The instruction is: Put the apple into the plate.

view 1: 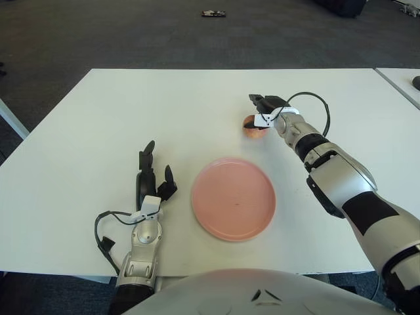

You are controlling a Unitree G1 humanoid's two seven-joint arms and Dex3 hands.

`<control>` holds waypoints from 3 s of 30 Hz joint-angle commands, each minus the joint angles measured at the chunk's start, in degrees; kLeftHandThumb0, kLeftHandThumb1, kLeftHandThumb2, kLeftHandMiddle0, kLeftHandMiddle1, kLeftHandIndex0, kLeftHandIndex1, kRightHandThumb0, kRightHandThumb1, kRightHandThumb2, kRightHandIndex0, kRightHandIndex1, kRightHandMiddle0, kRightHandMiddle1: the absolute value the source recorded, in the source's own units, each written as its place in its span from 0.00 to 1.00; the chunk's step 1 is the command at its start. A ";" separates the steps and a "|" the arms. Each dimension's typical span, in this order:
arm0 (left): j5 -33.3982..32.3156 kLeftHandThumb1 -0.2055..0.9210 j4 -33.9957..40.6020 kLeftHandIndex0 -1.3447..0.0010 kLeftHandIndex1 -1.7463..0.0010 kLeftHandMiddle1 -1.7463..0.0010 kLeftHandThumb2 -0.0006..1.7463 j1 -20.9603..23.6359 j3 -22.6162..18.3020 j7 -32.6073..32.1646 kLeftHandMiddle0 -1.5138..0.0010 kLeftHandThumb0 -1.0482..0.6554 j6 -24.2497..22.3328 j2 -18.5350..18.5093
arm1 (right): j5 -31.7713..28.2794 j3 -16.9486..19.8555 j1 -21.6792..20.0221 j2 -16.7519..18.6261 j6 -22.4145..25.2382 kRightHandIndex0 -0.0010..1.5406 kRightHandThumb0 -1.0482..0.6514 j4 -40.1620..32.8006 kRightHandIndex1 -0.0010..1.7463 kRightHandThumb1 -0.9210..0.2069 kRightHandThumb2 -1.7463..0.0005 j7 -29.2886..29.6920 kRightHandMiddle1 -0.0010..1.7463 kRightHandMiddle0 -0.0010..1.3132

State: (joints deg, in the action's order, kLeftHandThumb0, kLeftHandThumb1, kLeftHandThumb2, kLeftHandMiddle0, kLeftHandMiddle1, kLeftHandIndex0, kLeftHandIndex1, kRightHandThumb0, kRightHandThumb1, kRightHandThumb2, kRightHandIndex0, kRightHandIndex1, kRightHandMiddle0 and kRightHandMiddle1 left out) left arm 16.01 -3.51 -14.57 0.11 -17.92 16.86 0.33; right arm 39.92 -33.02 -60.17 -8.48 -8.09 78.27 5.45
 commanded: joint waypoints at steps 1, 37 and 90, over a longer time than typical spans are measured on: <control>-0.05 1.00 -0.40 1.00 0.65 0.94 0.52 0.66 -0.11 -0.01 0.85 0.13 0.72 -0.34 | 1.37 -1.03 2.47 0.50 0.40 0.00 0.00 0.77 0.00 0.00 0.87 -0.84 0.00 0.00; -0.28 1.00 -0.42 1.00 0.65 0.94 0.51 0.41 -0.37 -0.43 0.84 0.13 1.36 -0.15 | 1.93 -3.50 5.87 -0.24 0.77 0.00 0.00 1.15 0.00 0.01 0.88 -2.10 0.00 0.00; 0.32 1.00 2.75 1.00 0.65 0.94 0.54 -1.03 0.07 0.30 0.85 0.12 -2.03 0.08 | 4.39 -6.73 10.61 -0.22 1.05 0.00 0.00 1.59 0.00 0.00 0.91 -4.44 0.00 0.00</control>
State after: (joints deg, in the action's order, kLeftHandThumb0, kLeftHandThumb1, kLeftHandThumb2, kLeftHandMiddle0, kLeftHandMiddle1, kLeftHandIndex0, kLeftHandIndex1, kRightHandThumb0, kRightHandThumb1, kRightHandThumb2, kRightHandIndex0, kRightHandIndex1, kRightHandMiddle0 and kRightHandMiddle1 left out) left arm 16.00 -1.32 -15.74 0.13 -17.81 15.46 0.54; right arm 42.33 -38.07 -55.18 -9.48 -7.21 77.63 4.72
